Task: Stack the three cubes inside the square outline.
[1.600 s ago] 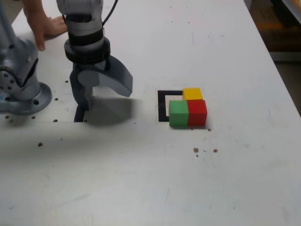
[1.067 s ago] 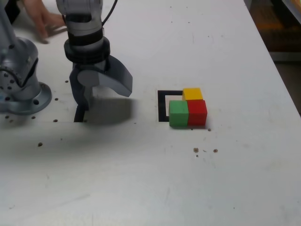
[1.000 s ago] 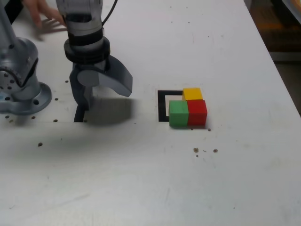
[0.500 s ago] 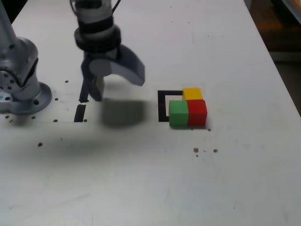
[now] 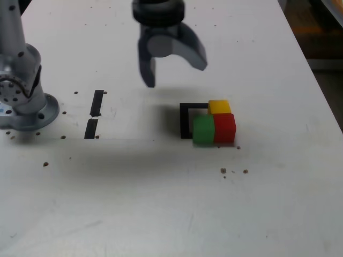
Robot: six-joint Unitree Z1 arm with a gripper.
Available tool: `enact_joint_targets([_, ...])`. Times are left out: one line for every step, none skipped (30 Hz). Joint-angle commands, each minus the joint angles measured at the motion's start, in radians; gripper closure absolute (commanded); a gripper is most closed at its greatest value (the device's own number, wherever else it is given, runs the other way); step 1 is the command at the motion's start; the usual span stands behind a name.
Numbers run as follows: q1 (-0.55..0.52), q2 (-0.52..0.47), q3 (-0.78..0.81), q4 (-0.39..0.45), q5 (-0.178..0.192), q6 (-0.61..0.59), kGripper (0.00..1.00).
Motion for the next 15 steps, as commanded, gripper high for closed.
enact_joint_targets([0.008, 0.021, -0.028, 0.011, 0.0, 0.013, 0.0])
enact_joint_targets([0.012, 0.036, -0.047, 0.018, 0.0, 0.022, 0.0])
enact_joint_targets([0.016, 0.05, -0.063, 0.023, 0.0, 0.029, 0.0])
enact_joint_targets([0.018, 0.064, -0.078, 0.026, 0.0, 0.037, 0.0])
enact_joint_targets([0.02, 0.077, -0.091, 0.028, 0.0, 0.044, 0.0])
enact_joint_targets([0.022, 0.09, -0.105, 0.029, 0.001, 0.052, 0.0])
enact_joint_targets([0.023, 0.102, -0.12, 0.028, 0.004, 0.06, 0.0])
enact_joint_targets([0.024, 0.113, -0.134, 0.028, 0.007, 0.068, 0.0])
enact_joint_targets([0.025, 0.123, -0.147, 0.027, 0.011, 0.075, 0.0])
enact_joint_targets([0.025, 0.132, -0.159, 0.026, 0.015, 0.08, 0.0])
enact_joint_targets([0.025, 0.14, -0.17, 0.025, 0.019, 0.085, 0.0])
enact_joint_targets([0.026, 0.148, -0.179, 0.024, 0.022, 0.088, 0.0])
enact_joint_targets([0.026, 0.155, -0.186, 0.023, 0.024, 0.091, 0.0])
enact_joint_targets([0.027, 0.162, -0.191, 0.023, 0.024, 0.093, 0.0])
enact_joint_targets([0.028, 0.169, -0.196, 0.023, 0.023, 0.094, 0.0])
